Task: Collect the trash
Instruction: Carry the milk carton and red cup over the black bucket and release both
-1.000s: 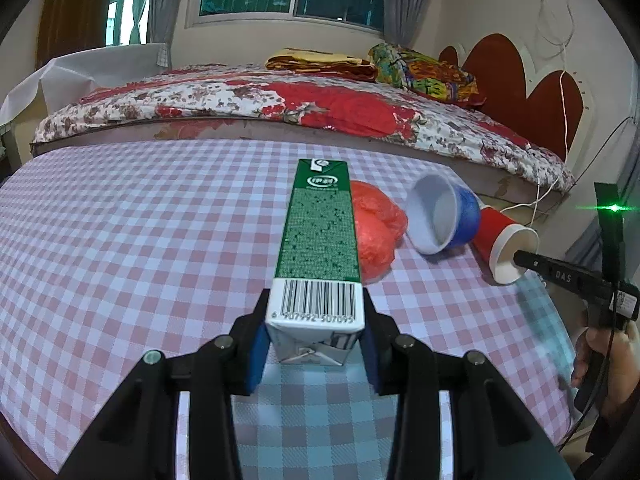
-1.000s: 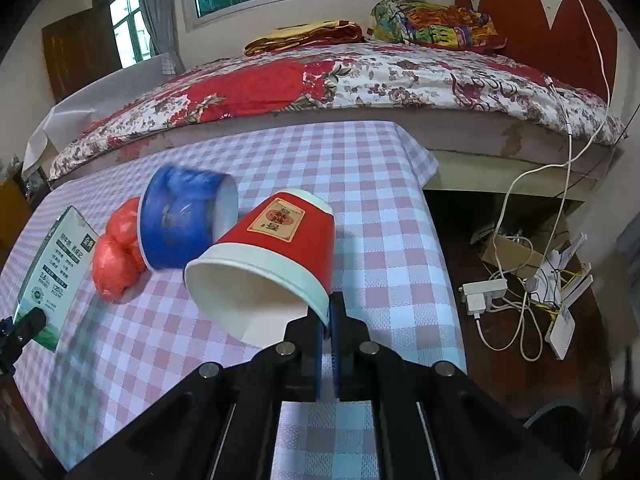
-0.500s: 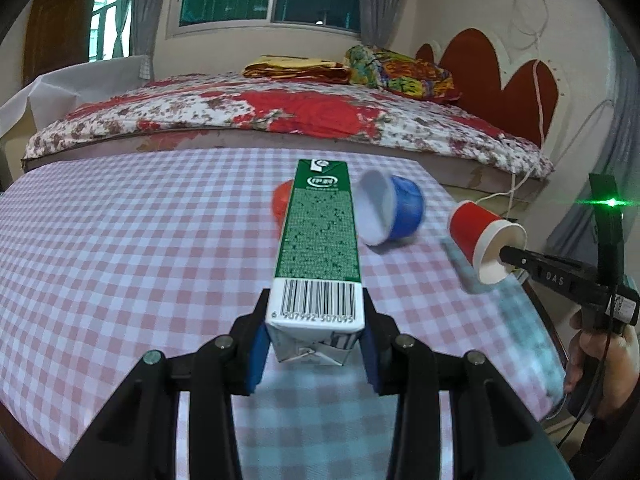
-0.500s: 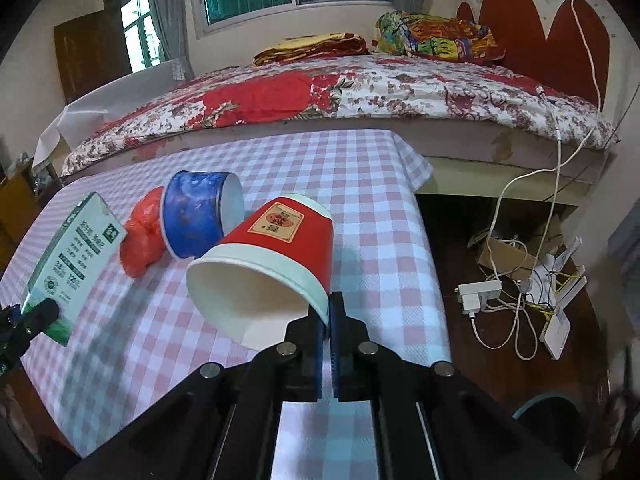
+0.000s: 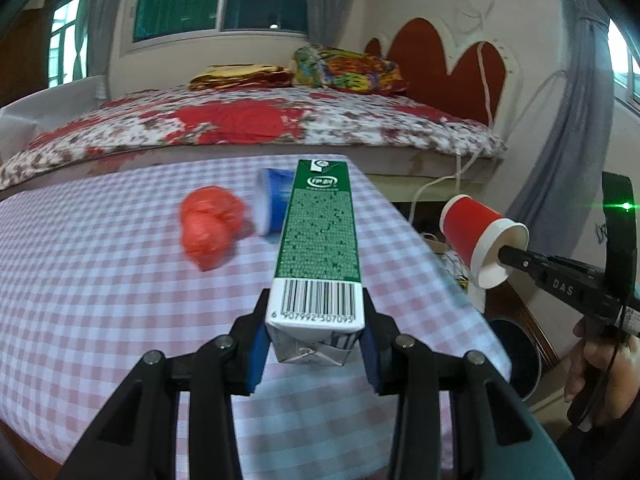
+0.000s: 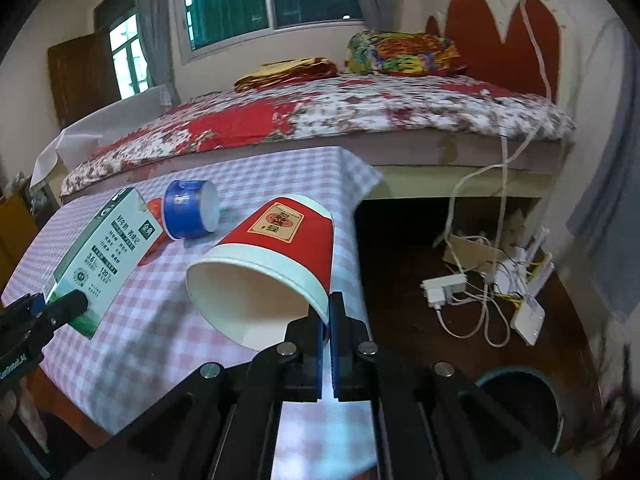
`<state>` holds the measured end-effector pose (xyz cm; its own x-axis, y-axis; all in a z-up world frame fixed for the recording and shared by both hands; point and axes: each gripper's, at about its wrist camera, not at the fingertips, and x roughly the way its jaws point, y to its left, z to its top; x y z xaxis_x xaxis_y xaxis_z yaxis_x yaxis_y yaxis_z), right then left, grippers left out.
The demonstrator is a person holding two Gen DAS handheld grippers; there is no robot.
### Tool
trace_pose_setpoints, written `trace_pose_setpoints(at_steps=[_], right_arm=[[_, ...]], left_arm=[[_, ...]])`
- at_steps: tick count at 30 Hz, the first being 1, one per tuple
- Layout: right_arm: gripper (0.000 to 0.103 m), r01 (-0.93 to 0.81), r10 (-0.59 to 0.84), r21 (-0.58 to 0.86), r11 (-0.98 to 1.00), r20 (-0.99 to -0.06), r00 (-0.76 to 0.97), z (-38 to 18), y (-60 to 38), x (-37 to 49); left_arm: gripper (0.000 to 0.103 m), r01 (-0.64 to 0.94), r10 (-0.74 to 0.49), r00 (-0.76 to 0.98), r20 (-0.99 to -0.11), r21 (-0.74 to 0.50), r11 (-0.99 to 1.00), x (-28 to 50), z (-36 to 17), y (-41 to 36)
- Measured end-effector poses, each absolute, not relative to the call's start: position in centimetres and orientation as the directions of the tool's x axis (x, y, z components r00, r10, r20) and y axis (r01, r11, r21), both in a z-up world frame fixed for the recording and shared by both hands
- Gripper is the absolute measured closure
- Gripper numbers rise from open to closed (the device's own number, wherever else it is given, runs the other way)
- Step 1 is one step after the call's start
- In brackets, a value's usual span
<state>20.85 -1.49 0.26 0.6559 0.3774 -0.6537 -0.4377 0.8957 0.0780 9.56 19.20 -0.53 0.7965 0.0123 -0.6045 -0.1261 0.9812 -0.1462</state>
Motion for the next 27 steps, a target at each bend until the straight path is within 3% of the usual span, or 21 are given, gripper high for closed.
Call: trace_pose_setpoints(at_steps=[27], right_arm=[[0.1, -0.087, 0.106, 0.063, 0.994, -0.719, 0.686, -3.8, -25.0, 17.1]], left_arm=[[0.062, 0.311, -0.321, 0.678, -0.661, -0.138, 0.94, 13.9, -2.2, -2.7]])
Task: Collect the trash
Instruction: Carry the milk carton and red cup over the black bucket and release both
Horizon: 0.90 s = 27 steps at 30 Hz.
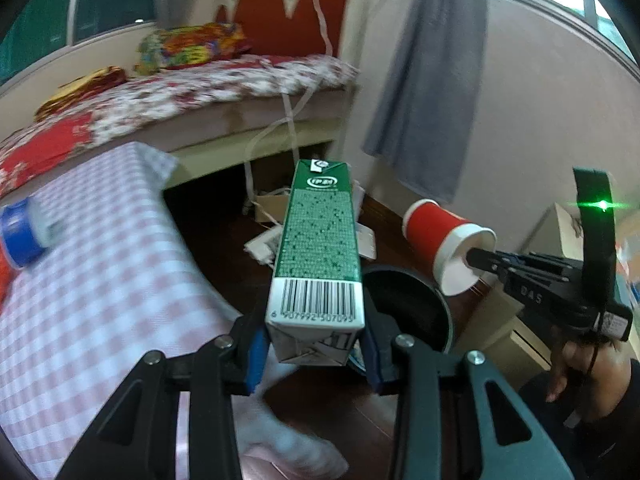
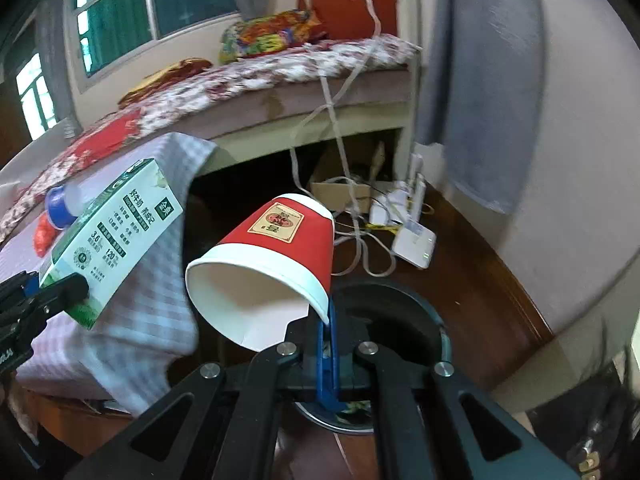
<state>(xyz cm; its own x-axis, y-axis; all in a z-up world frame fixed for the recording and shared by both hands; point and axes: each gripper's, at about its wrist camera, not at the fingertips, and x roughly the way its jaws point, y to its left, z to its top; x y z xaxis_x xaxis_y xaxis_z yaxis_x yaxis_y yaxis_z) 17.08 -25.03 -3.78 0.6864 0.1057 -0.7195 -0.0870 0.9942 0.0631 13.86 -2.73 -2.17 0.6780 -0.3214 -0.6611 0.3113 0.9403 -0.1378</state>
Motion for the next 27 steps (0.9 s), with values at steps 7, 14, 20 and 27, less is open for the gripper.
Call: trace_pose_setpoints(at_steps=[7, 14, 20, 27], right_arm=[[0.1, -0.017, 0.057, 0.061, 0.998, -0.745, 0.664, -5.6, -29.2, 16.5], [0.1, 0.011, 0.03, 0.045, 0.999, -0.798, 0.602, -9.1, -30.6, 17.0], [0.1, 0.022, 0.021, 0.038, 0.999, -0.855, 0.518, -13.2, -31.7, 17.8], [0.1, 0.03, 0.029, 0.046, 0.998, -0.904, 0.427, -17.4, -32.4, 20.1]], left_arm=[[0.062, 0.419, -0.376, 0.589, -0.716, -0.127, 0.899, 13.7, -4.4, -7.4], [0.062, 0.447, -0.379, 0.497, -0.781, -0.143, 0.883, 15.2, -7.9, -9.9], [0.062, 0.455, -0.378, 0.418, -0.826, -0.17, 0.874, 16.9, -10.8, -11.8], [0.062, 0.462, -0.374, 0.345, -0.861, -0.191, 0.866, 18.8, -13.0, -14.0]])
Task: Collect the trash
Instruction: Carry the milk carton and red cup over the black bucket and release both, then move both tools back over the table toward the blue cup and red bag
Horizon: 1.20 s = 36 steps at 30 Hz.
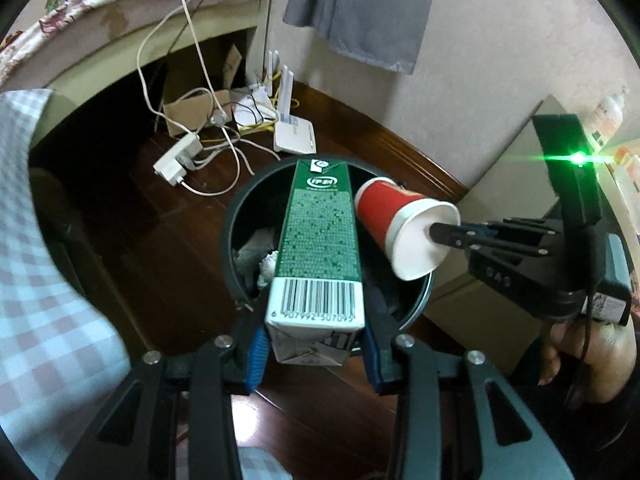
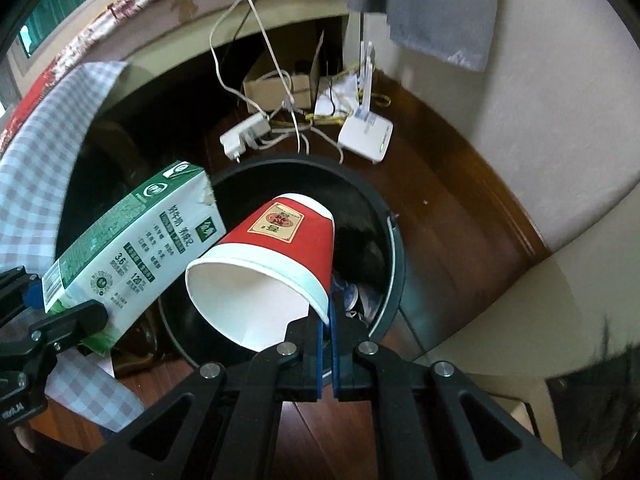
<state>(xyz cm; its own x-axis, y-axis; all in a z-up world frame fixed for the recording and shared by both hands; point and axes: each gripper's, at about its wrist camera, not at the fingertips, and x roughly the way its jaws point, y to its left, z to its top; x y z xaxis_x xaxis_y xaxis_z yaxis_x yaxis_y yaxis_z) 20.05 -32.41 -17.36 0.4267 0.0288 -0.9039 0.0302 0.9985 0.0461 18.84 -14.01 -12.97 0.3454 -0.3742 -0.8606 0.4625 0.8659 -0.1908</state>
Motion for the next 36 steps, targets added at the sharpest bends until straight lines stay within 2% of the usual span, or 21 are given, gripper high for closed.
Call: trace_pose_setpoints(at_steps=[3, 4, 5, 6, 7, 8, 9, 15, 36], right_arm=[[0.099, 0.024, 0.025, 0.039, 0.999, -0.912, 0.41, -18.0, -32.4, 21.0], [0.099, 0.013, 0.03, 0.039, 0.999, -0.917, 0.398, -18.4, -32.3, 21.4], [0.078, 0.007, 0.017, 0.022, 1.0, -0.925, 0.379, -19.1, -32.3, 21.9], [0.025, 0.014, -0.025, -0.022, 1.0, -0.931, 0.364, -19.6, -32.4, 22.2], [0.005, 0.021, -0.061, -0.057, 0.998, -0.935, 0.35, -20.0, -32.5, 22.3], [0.0, 0.023, -0.079, -0.076, 0.997, -0.933, 0.35, -20.4, -32.7, 22.3], [0.0, 0.025, -0.095, -0.092, 0.995, -0.931, 0.351, -20.5, -32.9, 22.1], [0.0, 0.05, -0.125, -0.115, 0.992, -0.945, 0.303, -21.1, -34.3, 21.3], [0.0, 0.015, -0.107, -0.115, 0.993, -0.86, 0.5, -11.6, -31.8, 19.3]], left_arm=[[0.06, 0.471, -0.39, 0.294, -0.873, -0.223, 0.854, 19.6, -13.8, -14.7], [0.051, 0.471, -0.397, 0.278, -0.875, -0.236, 0.85, 19.8, -14.2, -14.8], [0.043, 0.464, -0.395, 0.268, -0.879, -0.242, 0.852, 19.9, -14.5, -15.0], [0.028, 0.458, -0.384, 0.275, -0.881, -0.231, 0.859, 20.0, -14.6, -14.9], [0.012, 0.448, -0.358, 0.29, -0.887, -0.204, 0.87, 20.0, -14.6, -14.9], [0.004, 0.441, -0.329, 0.309, -0.892, -0.173, 0.881, 19.8, -14.5, -14.8], [0.001, 0.439, -0.317, 0.326, -0.89, -0.154, 0.885, 19.6, -14.4, -14.7], [0.001, 0.424, -0.283, 0.354, -0.891, -0.117, 0.898, 19.0, -13.8, -14.1], [0.001, 0.369, -0.247, 0.537, -0.807, -0.039, 0.929, 18.0, -7.4, -11.5]])
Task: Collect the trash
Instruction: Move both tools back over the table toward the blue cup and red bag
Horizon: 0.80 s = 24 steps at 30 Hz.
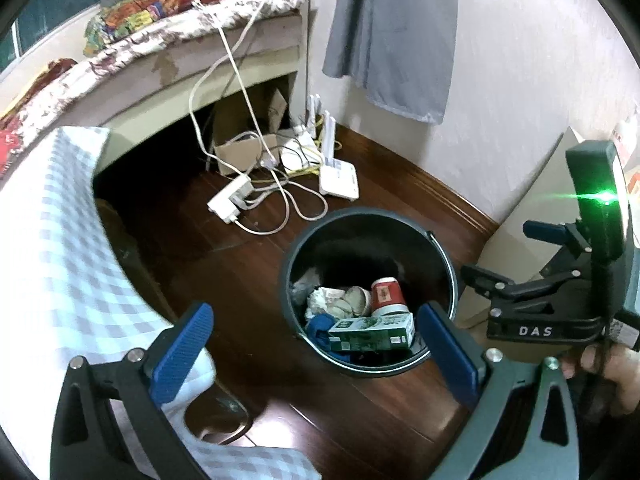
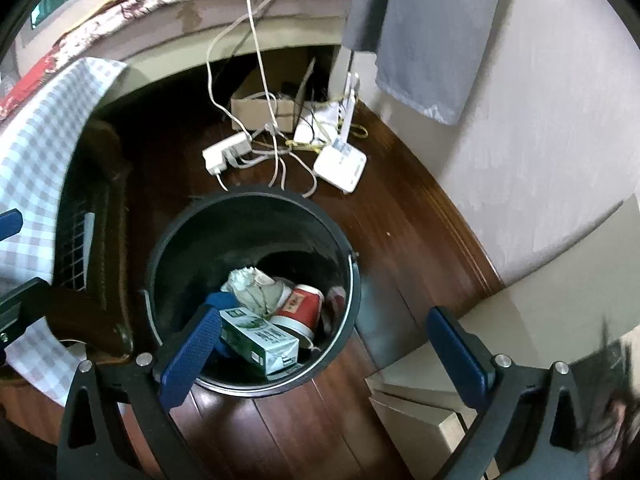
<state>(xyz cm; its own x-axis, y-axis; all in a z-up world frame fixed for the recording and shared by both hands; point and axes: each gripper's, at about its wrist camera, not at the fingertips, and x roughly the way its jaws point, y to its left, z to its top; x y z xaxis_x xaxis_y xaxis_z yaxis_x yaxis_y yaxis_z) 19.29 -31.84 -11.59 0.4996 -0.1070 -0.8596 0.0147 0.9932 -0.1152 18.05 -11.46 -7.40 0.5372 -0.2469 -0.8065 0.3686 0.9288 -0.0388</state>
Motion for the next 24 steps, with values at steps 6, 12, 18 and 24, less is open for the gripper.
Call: trace_pose_setpoints(at_steps=[6, 12, 18, 24], right_arm=[[0.0, -0.006, -0.094, -0.116, 0.993, -0.828, 0.553, -9.0, -30.5, 18.5], [0.0, -0.031, -0.079, -0.121, 0.992, -0.797, 0.599, -6.5, -29.2, 17.9], [0.0, -0.072, -0.053, -0.125, 0.99, -0.779, 0.625, -5.2, -27.0, 17.9], [0.0, -0.122, -0.019, -0.13, 0.984, -0.756, 0.654, -3.8, -23.6, 18.1]], left_arm=[[0.0, 0.34, -0.239, 0.589, -0.772, -0.031, 0.94, 17.2, -5.3, -10.6], [0.0, 0.307, -0.233, 0.631, -0.74, -0.037, 0.951, 16.3, -3.4, -8.8], [0.0, 0.269, -0.215, 0.662, -0.718, -0.039, 0.962, 15.7, -2.2, -6.2], [0.0, 0.2, -0.174, 0.69, -0.702, -0.046, 0.979, 15.6, -1.6, -2.6]])
